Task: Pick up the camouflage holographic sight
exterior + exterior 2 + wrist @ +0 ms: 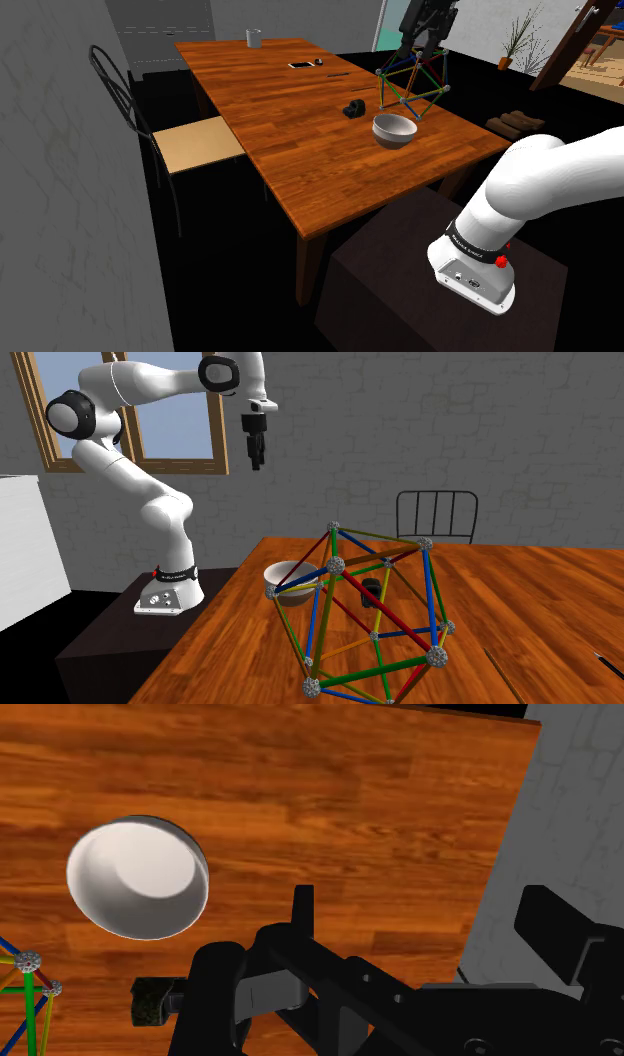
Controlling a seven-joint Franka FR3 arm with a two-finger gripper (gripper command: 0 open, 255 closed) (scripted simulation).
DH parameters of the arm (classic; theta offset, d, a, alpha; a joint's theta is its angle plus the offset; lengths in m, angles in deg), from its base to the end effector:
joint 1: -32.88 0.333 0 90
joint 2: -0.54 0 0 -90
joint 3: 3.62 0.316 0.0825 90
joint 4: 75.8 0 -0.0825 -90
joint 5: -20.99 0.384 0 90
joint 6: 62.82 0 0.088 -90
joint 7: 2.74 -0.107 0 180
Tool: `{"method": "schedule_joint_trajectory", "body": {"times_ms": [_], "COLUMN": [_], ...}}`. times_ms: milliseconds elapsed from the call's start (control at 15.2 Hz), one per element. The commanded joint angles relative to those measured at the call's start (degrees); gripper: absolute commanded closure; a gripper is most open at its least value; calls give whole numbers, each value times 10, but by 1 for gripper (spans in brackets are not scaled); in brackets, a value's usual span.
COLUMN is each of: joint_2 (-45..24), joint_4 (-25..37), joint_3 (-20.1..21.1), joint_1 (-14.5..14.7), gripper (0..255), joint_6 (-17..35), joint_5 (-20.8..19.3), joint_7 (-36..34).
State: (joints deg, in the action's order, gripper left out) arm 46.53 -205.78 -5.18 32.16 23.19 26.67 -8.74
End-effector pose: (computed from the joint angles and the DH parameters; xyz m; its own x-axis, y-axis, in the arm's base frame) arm 0.2950 -0.0040 0.6310 0.9914 -0.1289 0.0230 -0.1252 -0.9847 -0.1210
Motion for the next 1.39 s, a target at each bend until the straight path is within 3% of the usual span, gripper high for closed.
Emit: {"method": "schedule_joint_trajectory", "body": {"times_ms": [0,792,1320], "joint_2": [0,-95,-238], "joint_4": [0,-52,-9], "joint_3": [0,-155,-256], "joint_1": [0,30,67], "gripper": [0,0,0], "joint_6": [0,136,240], "joint_5": [0,-112,-133], "joint_7": [0,318,528]}}
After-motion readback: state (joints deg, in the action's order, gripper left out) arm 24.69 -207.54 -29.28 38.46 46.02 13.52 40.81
